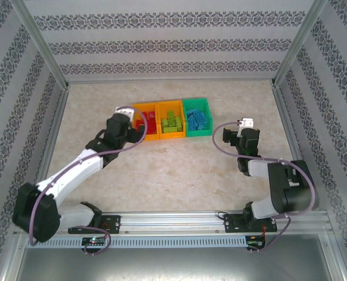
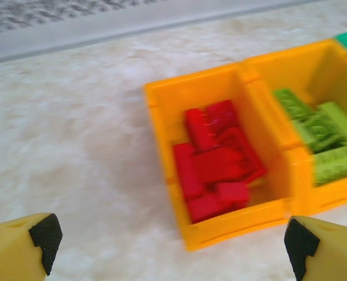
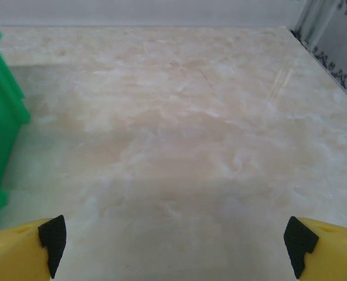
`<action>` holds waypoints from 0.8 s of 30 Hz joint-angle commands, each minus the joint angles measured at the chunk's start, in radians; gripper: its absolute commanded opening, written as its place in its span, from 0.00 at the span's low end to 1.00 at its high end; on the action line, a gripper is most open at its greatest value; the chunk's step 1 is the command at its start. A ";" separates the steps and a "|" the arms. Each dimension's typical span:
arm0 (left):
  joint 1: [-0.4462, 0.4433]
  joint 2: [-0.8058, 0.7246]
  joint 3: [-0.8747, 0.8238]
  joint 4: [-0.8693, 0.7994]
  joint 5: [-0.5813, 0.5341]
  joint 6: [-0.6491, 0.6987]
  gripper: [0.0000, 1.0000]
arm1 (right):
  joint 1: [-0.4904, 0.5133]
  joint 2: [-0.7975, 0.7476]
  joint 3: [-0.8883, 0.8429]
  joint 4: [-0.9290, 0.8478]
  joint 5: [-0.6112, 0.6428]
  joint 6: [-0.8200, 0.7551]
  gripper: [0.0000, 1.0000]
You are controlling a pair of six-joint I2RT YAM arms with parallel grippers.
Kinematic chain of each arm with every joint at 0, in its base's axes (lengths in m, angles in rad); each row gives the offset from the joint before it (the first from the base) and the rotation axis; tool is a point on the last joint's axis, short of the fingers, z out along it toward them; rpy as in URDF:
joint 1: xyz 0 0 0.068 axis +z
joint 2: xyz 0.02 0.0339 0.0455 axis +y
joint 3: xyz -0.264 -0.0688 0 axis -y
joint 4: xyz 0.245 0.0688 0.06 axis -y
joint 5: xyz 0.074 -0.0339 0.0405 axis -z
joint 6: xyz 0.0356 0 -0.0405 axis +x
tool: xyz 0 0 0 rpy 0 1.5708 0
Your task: Sort the legos into containers by color
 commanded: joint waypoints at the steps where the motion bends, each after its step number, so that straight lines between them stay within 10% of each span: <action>1: 0.061 -0.064 -0.113 0.189 -0.058 0.106 0.99 | -0.031 0.018 -0.017 0.139 -0.059 0.016 0.98; 24: 0.378 0.406 -0.379 0.999 0.184 0.096 0.99 | -0.031 0.019 0.001 0.103 -0.144 -0.020 0.98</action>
